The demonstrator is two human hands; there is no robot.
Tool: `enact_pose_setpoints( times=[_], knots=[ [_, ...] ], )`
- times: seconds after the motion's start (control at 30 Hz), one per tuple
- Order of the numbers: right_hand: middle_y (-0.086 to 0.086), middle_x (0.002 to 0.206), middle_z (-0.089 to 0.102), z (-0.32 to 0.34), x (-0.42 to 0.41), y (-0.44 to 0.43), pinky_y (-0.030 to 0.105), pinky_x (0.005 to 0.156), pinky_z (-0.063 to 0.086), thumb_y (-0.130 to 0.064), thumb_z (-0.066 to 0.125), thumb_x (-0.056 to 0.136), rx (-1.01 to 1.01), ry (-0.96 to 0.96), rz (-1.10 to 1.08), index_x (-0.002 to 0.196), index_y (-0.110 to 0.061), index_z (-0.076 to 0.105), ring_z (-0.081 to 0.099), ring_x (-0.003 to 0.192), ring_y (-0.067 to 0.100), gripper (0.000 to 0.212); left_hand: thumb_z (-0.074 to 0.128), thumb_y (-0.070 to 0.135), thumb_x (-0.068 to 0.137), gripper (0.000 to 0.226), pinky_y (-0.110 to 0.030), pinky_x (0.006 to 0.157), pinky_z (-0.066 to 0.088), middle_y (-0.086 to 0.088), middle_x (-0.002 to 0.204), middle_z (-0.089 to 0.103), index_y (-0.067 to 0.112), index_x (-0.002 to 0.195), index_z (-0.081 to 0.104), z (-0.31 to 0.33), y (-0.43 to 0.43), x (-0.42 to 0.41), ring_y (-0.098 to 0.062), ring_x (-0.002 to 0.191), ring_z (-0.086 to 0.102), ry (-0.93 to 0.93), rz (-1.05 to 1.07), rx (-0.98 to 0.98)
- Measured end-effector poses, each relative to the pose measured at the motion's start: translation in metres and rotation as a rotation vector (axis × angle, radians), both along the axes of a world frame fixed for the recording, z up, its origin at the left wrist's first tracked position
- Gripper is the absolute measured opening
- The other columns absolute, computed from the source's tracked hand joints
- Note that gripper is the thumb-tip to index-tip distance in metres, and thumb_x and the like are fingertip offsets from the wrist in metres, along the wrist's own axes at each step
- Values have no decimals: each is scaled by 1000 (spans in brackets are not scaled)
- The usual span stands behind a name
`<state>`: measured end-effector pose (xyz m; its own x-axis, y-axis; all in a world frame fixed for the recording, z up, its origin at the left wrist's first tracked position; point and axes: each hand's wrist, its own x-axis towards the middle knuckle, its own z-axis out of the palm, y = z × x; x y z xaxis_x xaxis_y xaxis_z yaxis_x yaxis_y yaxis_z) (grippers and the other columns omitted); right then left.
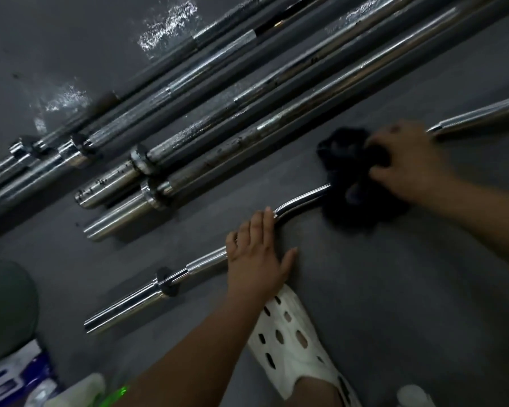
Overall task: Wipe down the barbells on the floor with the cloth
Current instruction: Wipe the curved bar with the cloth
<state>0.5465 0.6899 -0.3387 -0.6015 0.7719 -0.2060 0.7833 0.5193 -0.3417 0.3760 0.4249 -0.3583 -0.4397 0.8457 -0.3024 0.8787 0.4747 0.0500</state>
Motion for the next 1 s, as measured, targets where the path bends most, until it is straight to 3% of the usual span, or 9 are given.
enact_pose_setpoints(
  times=[0.1, 0.23, 0.3, 0.4, 0.47, 0.63, 0.77, 0.83, 1.0],
  knots=[
    [26, 129, 44, -6, 11, -16, 49, 100, 39, -15, 65, 78, 52, -39, -412, 120, -15, 61, 46, 111, 49, 42, 39, 72, 86, 90, -47, 107, 24, -4, 150, 36, 18, 155, 19, 0, 1, 0, -25, 129, 38, -5, 5, 0],
    [13, 123, 47, 5, -28, -58, 45, 87, 47, -15, 72, 73, -92, 1, 194, 113, -22, 66, 47, 107, 41, 41, 37, 74, 86, 91, -49, 112, 23, -3, 154, 31, 21, 156, 13, 3, 1, 0, -25, 136, 33, -46, 18, -15],
    [10, 122, 49, 12, -35, -36, 43, 90, 49, -17, 73, 73, -146, 39, 278, 116, -25, 67, 51, 110, 37, 44, 36, 74, 86, 91, -48, 113, 22, -2, 155, 29, 22, 156, 10, 1, 0, 0, -25, 137, 33, -50, 20, -10],
    [22, 124, 50, 3, -11, -6, 44, 102, 42, -21, 65, 73, -102, 170, -289, 122, -16, 67, 51, 113, 43, 49, 33, 75, 86, 91, -48, 114, 21, -1, 155, 29, 24, 156, 8, -3, -2, 1, -24, 138, 31, -49, 24, 10],
    [22, 129, 45, -5, -7, -25, 47, 102, 39, -16, 66, 74, -22, 67, -437, 123, -17, 64, 47, 113, 47, 50, 34, 75, 86, 91, -48, 113, 22, -1, 154, 30, 23, 156, 10, -4, -1, 1, -24, 136, 33, -43, 27, 11],
    [5, 119, 51, 5, -37, -65, 43, 95, 48, -25, 63, 65, -280, 47, 338, 116, -29, 68, 55, 107, 34, 51, 35, 73, 86, 89, -49, 111, 25, -4, 153, 32, 20, 155, 16, -1, 0, 2, -27, 135, 35, -52, 23, -7],
    [23, 130, 48, 14, -21, -21, 43, 106, 37, -29, 52, 65, -116, 221, -181, 123, -14, 67, 48, 121, 43, 62, 35, 74, 86, 90, -48, 113, 23, -3, 154, 31, 21, 156, 12, -5, -4, 0, -25, 136, 33, -42, 12, 12],
    [26, 149, 30, 11, -1, -12, 49, 113, 27, -38, 48, 69, 1, 70, -376, 138, -19, 55, 30, 136, 47, 72, 36, 73, 86, 90, -48, 112, 22, -3, 153, 32, 21, 156, 11, -5, -2, 0, -25, 135, 34, -38, 9, 24],
    [13, 154, 24, -7, -17, -81, 61, 108, 31, -63, 52, 72, -86, -148, -195, 136, -39, 49, 13, 140, 44, 69, 37, 73, 86, 92, -48, 112, 22, -4, 154, 30, 21, 156, 10, -1, 1, 1, -26, 136, 32, -54, 16, -2]
  ],
)
